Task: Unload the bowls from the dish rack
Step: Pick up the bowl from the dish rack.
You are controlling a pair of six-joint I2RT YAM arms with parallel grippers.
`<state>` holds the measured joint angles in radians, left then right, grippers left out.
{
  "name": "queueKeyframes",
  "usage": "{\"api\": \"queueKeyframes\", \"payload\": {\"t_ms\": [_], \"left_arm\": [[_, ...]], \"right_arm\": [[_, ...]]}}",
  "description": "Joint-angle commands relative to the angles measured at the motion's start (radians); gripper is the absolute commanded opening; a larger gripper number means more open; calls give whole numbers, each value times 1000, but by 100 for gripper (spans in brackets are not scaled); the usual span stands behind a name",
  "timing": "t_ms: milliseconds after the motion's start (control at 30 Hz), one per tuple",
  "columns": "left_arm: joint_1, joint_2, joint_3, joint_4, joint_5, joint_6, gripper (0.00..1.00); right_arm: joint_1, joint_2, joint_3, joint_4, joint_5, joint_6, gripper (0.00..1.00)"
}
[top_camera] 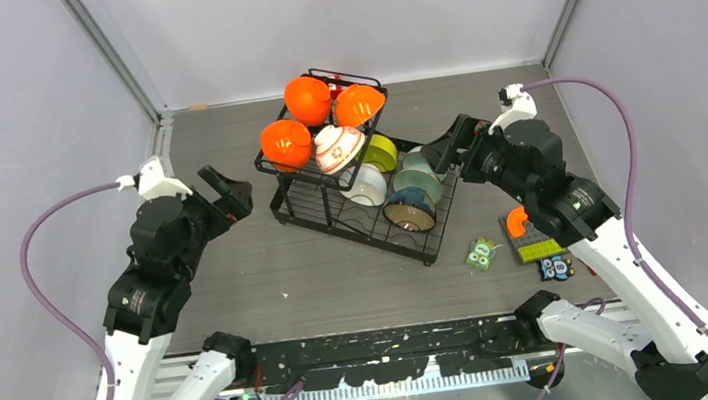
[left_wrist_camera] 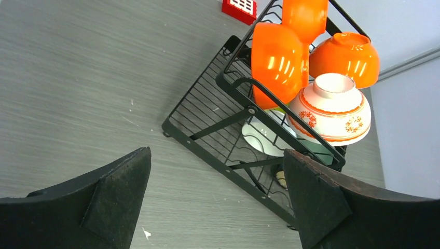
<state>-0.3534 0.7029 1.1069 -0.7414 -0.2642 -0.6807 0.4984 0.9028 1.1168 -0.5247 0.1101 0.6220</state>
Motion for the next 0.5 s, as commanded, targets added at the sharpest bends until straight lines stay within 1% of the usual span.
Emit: {"api": "queueKeyframes", "payload": {"t_ms": [0,67,167,233,333,400,467], "left_arm": [[-2,-15,-5,100,7,145,100],[-2,-24,-13,105,3,244,100],[-2,-22,-25,96,24,345,100],[-2,-11,-30,77,-1,359,100],[-2,6,-36,46,-23,360,100],[-2,-2,-46,50,-18,351,100],[-2,-29,-79,84,-16,339,100]], "right_arm": [[3,-18,-7,62,2,-40,100],[3,-25,-13,74,11,-37,100],[3,-72,-39,113,129,21,100],[3,-122,-79,181,147,12,100],[3,-158,-117,243,115,-11,100],[3,-140,-93,223,82,-29,100],[3,-101,-49,167,47,-47,100]]}}
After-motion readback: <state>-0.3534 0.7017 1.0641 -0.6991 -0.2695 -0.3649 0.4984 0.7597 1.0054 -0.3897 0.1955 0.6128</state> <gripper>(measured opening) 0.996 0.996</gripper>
